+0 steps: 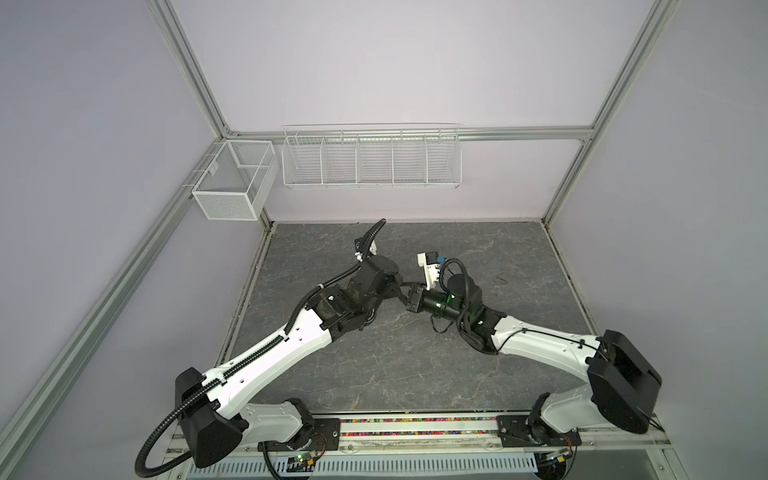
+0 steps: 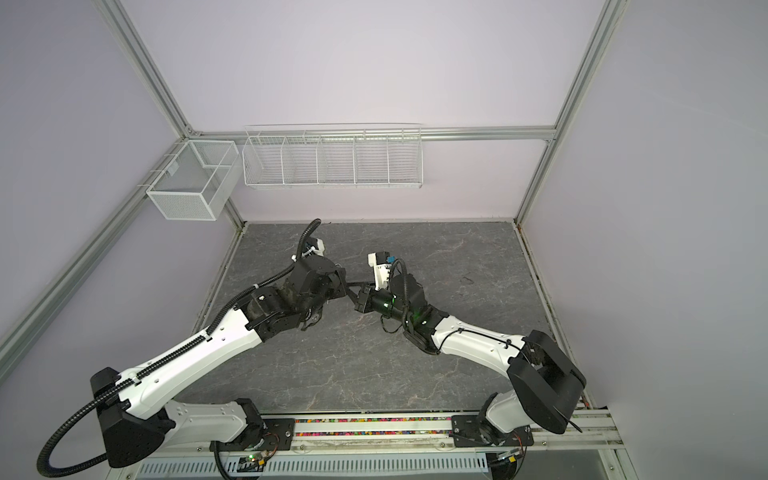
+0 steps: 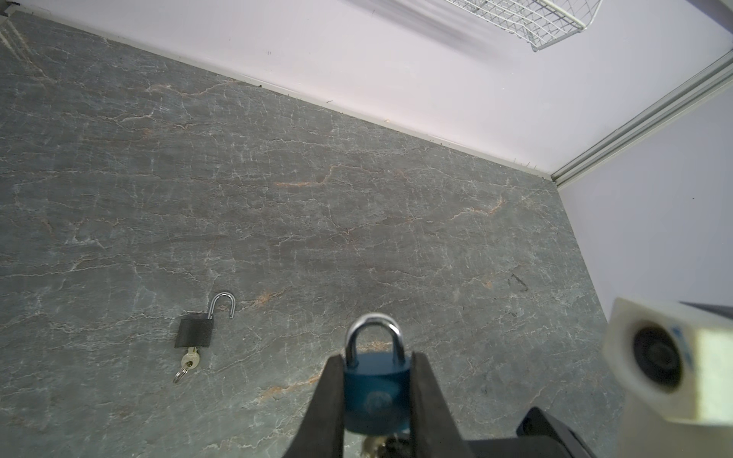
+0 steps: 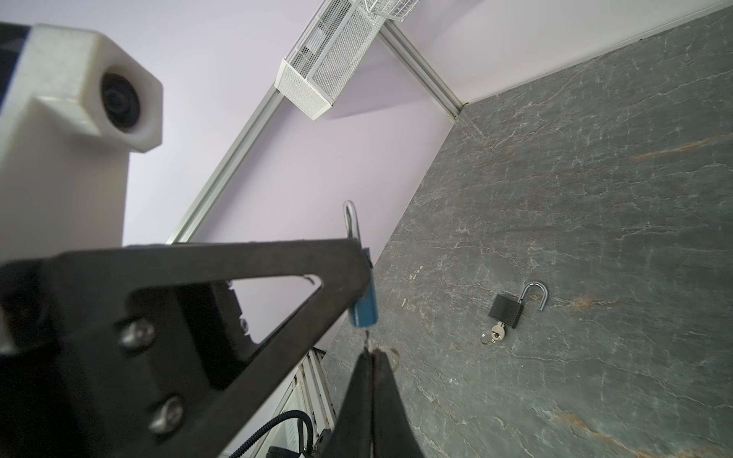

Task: Unlock with the key
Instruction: 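Push the silver key into the padlock keyhole with the right gripper while the left holds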

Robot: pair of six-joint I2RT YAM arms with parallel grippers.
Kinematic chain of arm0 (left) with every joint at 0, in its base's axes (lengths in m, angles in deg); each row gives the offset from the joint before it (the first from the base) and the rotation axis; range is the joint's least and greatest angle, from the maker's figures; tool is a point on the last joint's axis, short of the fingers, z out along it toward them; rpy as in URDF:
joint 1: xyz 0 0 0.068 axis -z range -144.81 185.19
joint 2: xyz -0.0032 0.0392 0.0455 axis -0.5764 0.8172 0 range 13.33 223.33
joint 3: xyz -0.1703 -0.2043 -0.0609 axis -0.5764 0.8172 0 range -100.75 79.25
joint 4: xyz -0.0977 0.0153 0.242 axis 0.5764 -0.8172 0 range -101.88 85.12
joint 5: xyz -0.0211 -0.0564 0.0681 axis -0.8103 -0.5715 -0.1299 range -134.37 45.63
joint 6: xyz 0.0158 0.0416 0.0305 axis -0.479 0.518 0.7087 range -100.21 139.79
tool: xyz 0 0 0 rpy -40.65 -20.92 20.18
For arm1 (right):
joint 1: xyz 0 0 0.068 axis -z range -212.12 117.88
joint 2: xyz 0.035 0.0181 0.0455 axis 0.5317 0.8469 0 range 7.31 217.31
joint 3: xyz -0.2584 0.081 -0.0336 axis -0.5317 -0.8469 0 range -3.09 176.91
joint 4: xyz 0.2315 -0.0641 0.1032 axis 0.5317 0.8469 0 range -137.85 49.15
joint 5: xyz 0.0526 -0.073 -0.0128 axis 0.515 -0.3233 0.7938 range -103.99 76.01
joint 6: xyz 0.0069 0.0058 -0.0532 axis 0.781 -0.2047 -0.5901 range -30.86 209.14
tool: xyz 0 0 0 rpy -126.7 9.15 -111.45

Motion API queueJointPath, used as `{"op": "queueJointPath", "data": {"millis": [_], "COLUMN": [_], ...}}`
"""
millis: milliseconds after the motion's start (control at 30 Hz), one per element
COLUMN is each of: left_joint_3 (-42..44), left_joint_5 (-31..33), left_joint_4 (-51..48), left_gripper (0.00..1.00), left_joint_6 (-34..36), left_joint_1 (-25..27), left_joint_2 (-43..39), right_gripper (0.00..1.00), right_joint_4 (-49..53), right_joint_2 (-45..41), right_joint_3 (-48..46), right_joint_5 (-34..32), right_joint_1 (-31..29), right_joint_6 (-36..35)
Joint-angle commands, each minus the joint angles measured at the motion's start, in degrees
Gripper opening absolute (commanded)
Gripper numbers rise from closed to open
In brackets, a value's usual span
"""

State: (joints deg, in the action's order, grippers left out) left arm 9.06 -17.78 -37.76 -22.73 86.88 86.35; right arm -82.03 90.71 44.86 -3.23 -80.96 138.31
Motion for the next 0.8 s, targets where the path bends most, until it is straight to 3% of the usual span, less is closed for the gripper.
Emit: {"op": "queueJointPath", "data": {"millis": [0, 600, 767], "left_joint_3": [-0.52, 2.52, 2.39], "left_joint_5": [-1.15, -5.92, -11.00], "left_joint_4": [-2.20, -1.21, 1.53], "left_gripper": [0.00, 0.00, 0.00], "left_joint_6": [-0.89, -5.19, -6.86], "left_joint_1": [1.25, 2.21, 2.69], "left_joint_2": [-0.64, -2.85, -3.00], "right_gripper": [0.06, 0.06, 0.06], "right_joint_4": [-3.95, -6.68, -5.90], "right_joint_2": [0.01, -0.74, -0.39], "right_joint_3": [2.07, 4.22, 5.23], "right_joint_5": [-1.29, -4.01, -5.73], "right_joint_1": [0.33, 0.45, 0.49], "right_joint_6": [-1.15, -3.13, -3.36]}}
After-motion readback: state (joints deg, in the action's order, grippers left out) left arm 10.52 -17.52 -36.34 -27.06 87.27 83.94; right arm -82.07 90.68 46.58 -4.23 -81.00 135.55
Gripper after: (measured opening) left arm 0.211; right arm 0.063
